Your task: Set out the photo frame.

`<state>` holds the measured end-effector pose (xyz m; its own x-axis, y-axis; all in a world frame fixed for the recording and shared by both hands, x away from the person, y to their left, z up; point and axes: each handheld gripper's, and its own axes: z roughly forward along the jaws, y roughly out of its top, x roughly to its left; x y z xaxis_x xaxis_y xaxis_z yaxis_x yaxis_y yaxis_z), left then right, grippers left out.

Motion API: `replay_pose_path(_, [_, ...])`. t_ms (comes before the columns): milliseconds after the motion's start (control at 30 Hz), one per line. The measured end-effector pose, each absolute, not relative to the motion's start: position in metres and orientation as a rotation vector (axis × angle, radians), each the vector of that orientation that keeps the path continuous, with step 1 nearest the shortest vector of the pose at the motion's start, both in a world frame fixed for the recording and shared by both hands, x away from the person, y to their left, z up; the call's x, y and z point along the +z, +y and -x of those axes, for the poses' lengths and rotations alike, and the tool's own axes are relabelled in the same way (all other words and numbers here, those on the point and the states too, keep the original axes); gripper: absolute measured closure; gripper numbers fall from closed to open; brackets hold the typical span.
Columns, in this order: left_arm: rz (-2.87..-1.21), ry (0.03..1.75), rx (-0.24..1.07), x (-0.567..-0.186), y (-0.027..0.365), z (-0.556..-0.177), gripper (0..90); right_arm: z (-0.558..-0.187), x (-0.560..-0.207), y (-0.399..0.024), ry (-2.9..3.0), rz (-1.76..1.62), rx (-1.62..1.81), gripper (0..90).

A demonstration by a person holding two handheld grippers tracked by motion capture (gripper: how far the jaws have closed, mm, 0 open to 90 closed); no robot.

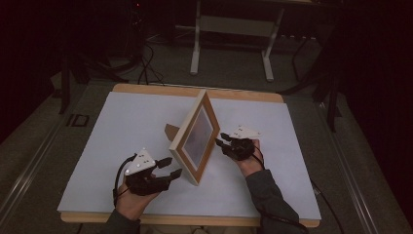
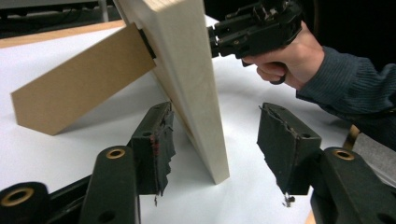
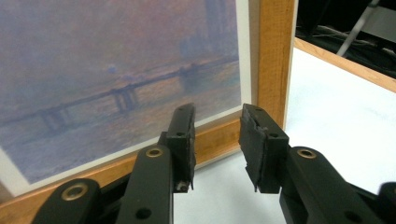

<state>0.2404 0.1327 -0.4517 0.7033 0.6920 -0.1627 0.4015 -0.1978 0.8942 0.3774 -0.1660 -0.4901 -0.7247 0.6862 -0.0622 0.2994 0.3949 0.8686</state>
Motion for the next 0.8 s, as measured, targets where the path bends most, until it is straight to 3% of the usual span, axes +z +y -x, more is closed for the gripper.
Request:
replay_pose_path(233, [-1.792,0.942,0.337,-0.458,0.114,-0.254,43.8,-0.376,-0.493,-0.165,2.25,-0.852,1.271,63.2])
replay_pose_path(500, [-1.767,1.001,0.344,-0.458,0.108,-0.264,61.8,-0.375,-0.495,-0.169,2.246,-0.858,1.272,62.8])
replay_pose_path(733, [-1.769,1.029,0.35,-0.459,0.101,-0.268,61.2,-0.374,-0.496,-0.172,2.239,-0.865,1.273,62.8])
replay_pose_path(800, [-1.772,1.037,0.341,-0.46,0.102,-0.27,64.6,-0.374,-0.496,-0.172,2.239,-0.864,1.273,62.8])
